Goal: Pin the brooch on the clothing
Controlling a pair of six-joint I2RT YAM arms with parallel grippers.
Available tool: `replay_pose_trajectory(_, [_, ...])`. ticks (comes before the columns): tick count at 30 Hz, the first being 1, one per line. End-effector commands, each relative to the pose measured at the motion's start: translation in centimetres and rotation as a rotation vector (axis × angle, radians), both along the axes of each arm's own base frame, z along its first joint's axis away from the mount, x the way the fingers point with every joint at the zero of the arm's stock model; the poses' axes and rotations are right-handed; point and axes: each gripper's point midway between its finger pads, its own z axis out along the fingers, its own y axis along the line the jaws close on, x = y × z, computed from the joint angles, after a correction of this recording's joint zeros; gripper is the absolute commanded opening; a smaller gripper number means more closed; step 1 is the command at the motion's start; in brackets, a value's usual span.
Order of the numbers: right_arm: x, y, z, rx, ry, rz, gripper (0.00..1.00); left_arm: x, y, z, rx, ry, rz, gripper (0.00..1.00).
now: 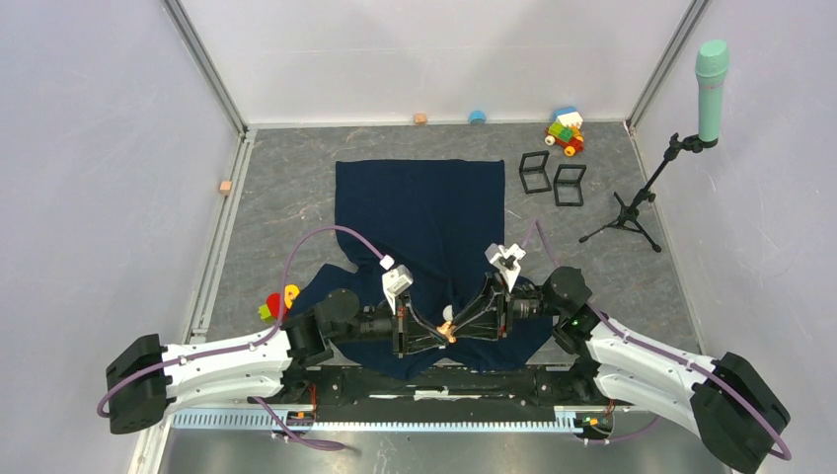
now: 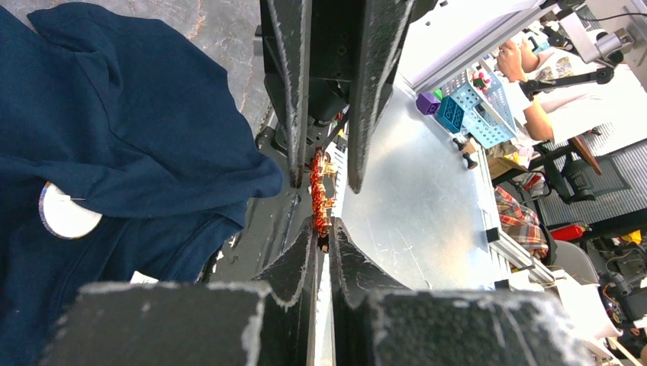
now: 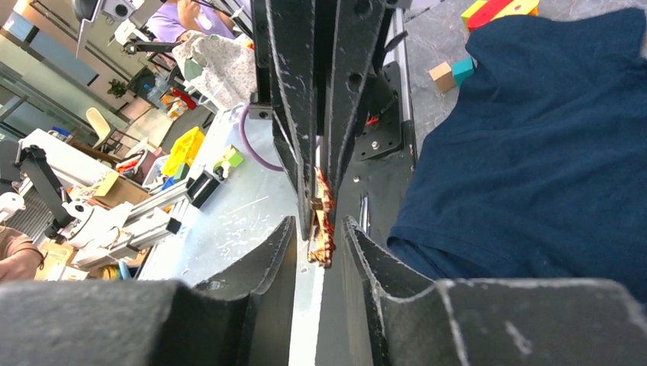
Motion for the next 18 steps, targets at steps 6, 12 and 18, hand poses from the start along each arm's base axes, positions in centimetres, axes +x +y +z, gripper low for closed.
replay_pose_trajectory(6, [0.1,0.3,-1.5,-0.025,-0.002,-0.006,0.22,-0.5,-0.6,4.1,-0.111,-0.033,-0.036,0.02])
replay_pose_trajectory(12, [1.5,0.8,-3.1,-0.098,0.037,-0.065,0.11,-0.9,-0.8,4.2,-0.108,-0.036,-0.067,0.02])
replay_pose_trajectory(18, [1.7,1.1,-3.3,-0.104,0.042,-0.065,0.14,-0.4,-1.0,3.6,-0.081,-0.021,-0.040,0.02])
